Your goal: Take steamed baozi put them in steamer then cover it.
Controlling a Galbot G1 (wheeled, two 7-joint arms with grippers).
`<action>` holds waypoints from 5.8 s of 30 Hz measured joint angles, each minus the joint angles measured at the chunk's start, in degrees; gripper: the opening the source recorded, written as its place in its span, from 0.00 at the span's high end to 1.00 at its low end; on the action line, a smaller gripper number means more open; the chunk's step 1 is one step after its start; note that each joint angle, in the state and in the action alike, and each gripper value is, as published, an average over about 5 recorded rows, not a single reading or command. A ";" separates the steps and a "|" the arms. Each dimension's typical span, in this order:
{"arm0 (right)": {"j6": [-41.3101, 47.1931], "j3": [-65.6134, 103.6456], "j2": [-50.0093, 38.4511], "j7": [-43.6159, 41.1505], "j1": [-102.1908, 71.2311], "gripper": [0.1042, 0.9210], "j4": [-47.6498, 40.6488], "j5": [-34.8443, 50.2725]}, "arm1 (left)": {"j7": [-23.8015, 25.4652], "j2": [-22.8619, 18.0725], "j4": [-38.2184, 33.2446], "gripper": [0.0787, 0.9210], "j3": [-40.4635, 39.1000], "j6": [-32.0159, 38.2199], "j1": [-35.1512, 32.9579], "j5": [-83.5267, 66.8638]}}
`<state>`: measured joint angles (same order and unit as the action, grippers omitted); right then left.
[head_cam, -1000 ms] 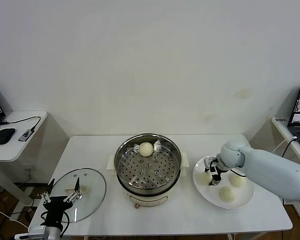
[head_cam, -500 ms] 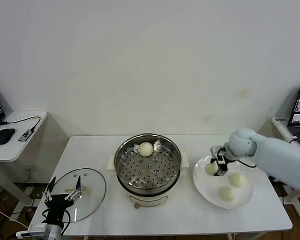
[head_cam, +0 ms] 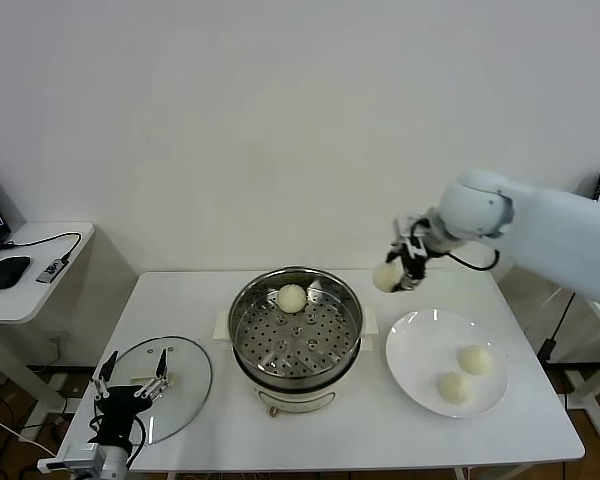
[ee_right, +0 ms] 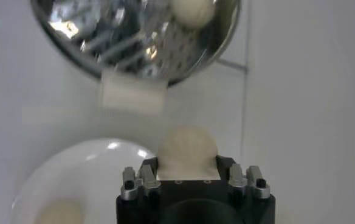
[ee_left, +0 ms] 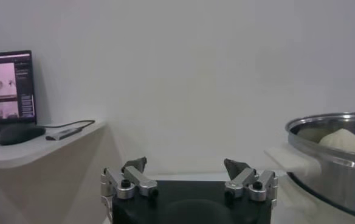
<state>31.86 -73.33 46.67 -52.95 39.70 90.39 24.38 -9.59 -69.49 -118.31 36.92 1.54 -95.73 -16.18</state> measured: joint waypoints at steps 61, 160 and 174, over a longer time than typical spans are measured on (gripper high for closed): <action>1.57 -4.54 18.12 -2.12 -0.60 0.12 -5.32 1.57 | -0.20 -0.81 -1.34 0.12 0.79 0.60 0.52 -0.36; -14.30 17.25 -12.46 -6.76 -17.90 0.43 -3.17 -20.06 | 0.92 4.68 1.10 0.12 1.71 0.90 -1.69 -3.69; -19.67 5.70 4.04 -3.98 -6.08 0.43 -0.82 -9.78 | 0.94 4.22 0.81 0.12 2.95 1.17 -1.91 -3.75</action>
<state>12.19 -67.64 50.71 -56.92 33.62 89.57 14.60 -8.66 -65.26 -117.50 39.87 2.72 -97.64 -19.93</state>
